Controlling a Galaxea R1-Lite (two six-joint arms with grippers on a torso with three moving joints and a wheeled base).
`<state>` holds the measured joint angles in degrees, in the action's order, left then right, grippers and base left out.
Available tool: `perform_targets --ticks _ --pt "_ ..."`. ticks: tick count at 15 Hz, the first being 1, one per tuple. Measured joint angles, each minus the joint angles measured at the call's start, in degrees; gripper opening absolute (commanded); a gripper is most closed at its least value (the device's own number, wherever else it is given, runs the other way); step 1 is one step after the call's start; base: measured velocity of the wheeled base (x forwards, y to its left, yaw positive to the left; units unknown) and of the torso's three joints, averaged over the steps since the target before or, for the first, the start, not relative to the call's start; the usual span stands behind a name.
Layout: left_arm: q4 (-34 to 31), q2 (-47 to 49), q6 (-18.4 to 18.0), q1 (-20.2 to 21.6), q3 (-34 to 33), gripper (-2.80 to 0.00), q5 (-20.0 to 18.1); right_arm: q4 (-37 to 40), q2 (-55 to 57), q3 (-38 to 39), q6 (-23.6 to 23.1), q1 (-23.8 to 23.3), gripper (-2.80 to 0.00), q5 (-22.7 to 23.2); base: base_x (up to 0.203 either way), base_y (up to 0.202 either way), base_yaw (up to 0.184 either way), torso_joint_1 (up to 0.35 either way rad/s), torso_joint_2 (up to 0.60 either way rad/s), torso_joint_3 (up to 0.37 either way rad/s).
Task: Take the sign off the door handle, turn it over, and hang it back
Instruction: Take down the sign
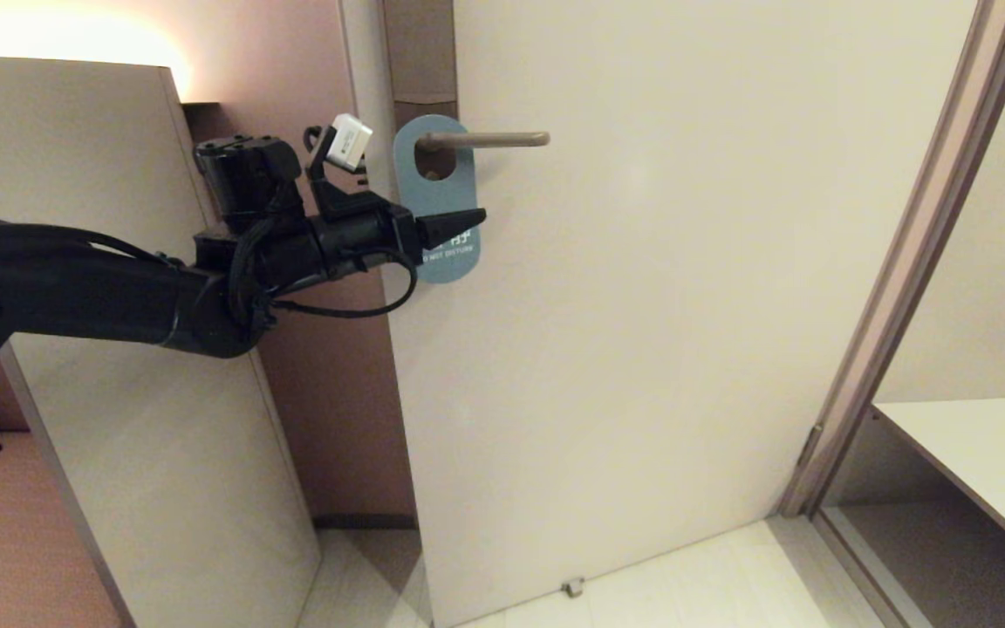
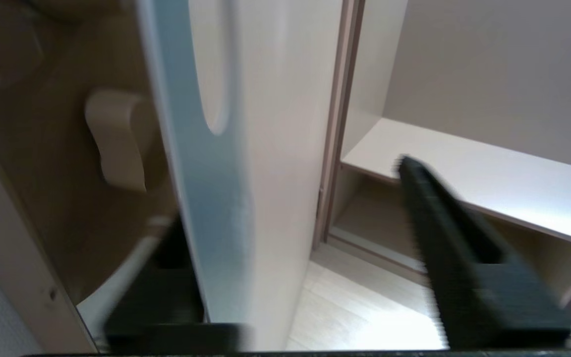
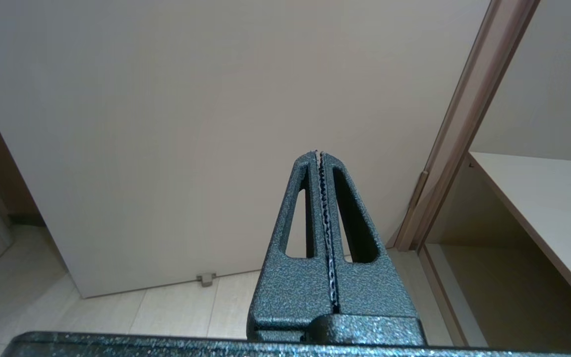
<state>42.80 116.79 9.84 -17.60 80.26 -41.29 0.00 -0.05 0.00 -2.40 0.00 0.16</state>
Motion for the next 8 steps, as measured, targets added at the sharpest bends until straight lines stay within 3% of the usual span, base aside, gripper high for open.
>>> perform_targets --ticks 8 --pt "0.19 0.04 0.06 1.01 1.18 -2.8 0.14 0.0 0.0 0.0 -0.03 0.0 -2.8 -0.05 0.0 0.0 0.0 0.0 0.0 0.0"
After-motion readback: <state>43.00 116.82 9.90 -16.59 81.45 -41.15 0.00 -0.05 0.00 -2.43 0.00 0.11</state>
